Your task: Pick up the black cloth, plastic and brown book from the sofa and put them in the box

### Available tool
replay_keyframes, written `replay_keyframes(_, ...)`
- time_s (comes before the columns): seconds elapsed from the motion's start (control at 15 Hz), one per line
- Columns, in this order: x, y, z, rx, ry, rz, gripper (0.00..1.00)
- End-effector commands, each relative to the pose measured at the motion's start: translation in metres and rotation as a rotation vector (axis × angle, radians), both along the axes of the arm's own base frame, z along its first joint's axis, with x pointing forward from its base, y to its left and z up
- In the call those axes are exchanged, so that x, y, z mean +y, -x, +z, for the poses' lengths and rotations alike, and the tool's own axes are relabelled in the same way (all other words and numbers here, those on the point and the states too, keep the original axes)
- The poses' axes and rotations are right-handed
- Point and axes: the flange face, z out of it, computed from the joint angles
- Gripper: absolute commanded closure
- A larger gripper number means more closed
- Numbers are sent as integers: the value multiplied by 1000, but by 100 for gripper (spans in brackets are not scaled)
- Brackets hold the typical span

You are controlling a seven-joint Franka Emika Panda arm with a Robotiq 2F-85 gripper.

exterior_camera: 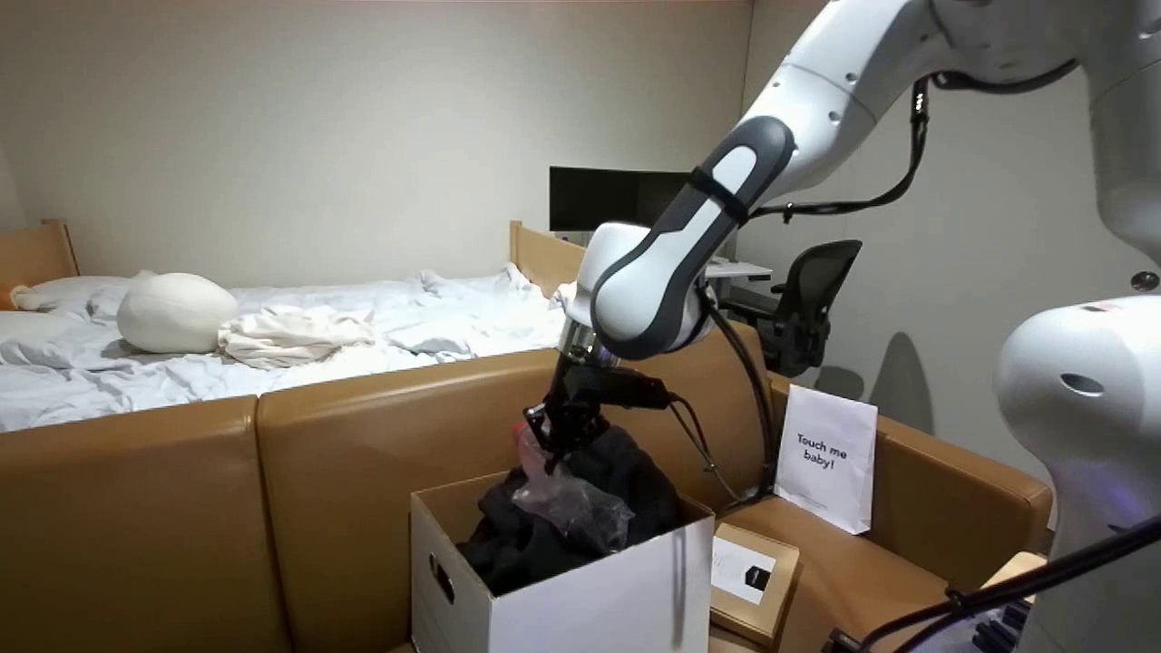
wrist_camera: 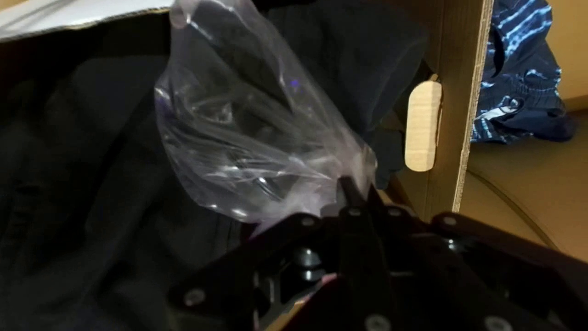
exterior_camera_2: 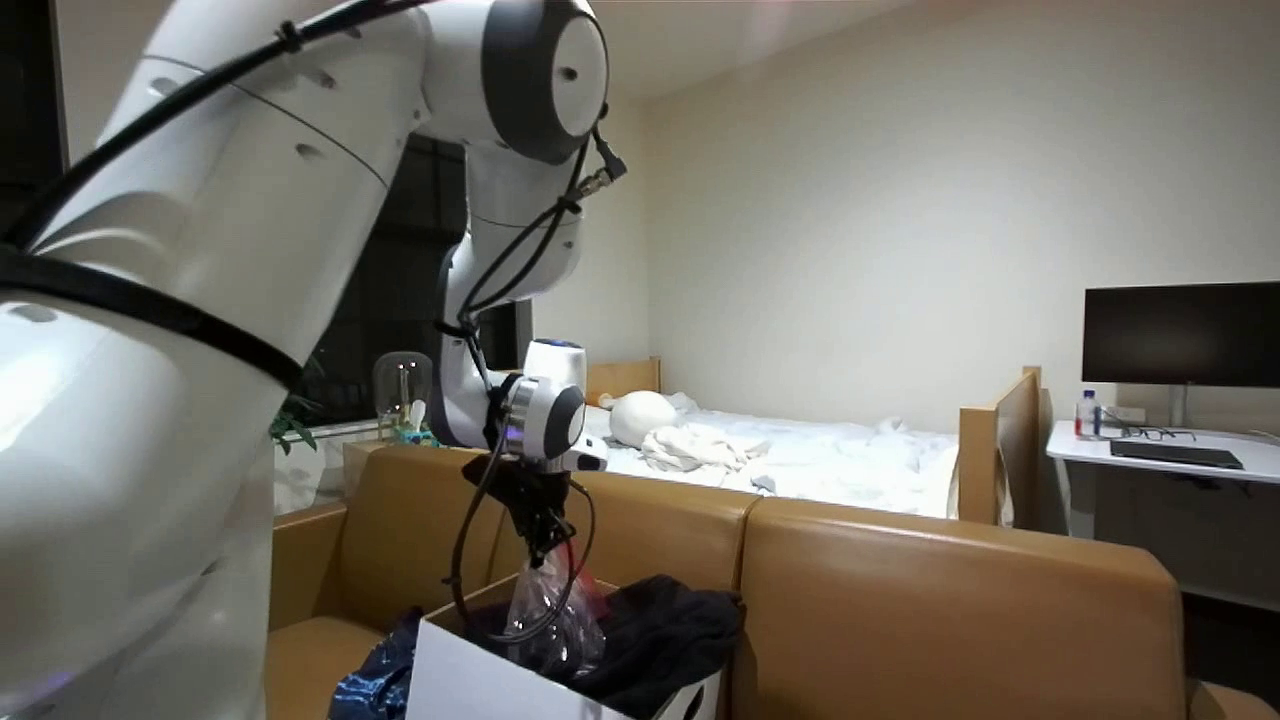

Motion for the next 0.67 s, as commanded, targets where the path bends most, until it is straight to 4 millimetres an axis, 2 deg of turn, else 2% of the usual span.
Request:
replay_keyframes(0.0, 21, -36, -61, -32, -34, 96, 100)
replay_keyframes(0.07, 7, -45, -55, -65, -31, 113, 100)
replay_keyframes(0.33, 3, -81, -102, -115, 32, 248, 100)
replay_keyframes(0.47, 13, -90, -131, -106, 53, 283, 100)
replay_keyframes(0.6, 35, -89, -162, -59, 52, 327, 100)
